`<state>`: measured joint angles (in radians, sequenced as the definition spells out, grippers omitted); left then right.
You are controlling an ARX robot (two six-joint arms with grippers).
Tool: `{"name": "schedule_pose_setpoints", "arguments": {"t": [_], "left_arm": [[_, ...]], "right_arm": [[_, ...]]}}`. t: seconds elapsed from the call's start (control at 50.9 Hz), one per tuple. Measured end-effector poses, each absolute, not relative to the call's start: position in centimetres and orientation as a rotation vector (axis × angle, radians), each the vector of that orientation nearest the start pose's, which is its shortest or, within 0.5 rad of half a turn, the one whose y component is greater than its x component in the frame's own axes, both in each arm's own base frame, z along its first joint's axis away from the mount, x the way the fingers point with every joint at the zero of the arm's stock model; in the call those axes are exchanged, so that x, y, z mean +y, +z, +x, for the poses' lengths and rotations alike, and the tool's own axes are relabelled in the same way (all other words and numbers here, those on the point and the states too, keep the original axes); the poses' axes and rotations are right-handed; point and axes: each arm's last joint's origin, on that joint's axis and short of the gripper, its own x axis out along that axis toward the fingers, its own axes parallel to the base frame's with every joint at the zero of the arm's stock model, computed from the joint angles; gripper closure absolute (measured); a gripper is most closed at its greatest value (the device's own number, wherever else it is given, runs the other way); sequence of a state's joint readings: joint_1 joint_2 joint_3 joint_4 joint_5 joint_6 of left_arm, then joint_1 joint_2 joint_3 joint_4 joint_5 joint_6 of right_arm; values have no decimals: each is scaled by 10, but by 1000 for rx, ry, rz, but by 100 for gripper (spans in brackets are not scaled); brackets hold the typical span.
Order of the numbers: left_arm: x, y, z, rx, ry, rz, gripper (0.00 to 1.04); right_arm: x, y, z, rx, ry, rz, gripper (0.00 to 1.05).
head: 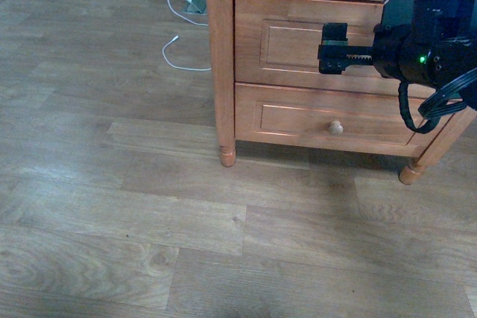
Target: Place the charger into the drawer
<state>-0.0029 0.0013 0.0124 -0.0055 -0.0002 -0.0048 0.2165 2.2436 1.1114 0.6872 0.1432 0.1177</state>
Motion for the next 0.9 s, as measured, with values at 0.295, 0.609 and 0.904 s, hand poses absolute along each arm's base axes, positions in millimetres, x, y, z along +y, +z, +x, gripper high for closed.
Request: {"name": "schedule_pose_setpoints", "arguments": {"t": [0.295,0.609,0.904], "left_arm": [[0,167,97,-6,-2,-5,6],[0,167,97,-6,-3,-5,6],[0,167,97,-6,-3,-5,6]], "right_arm": [[91,65,423,452,41,34,8],[91,64,425,451,29,29,46],[92,63,426,459,38,17,82]]}}
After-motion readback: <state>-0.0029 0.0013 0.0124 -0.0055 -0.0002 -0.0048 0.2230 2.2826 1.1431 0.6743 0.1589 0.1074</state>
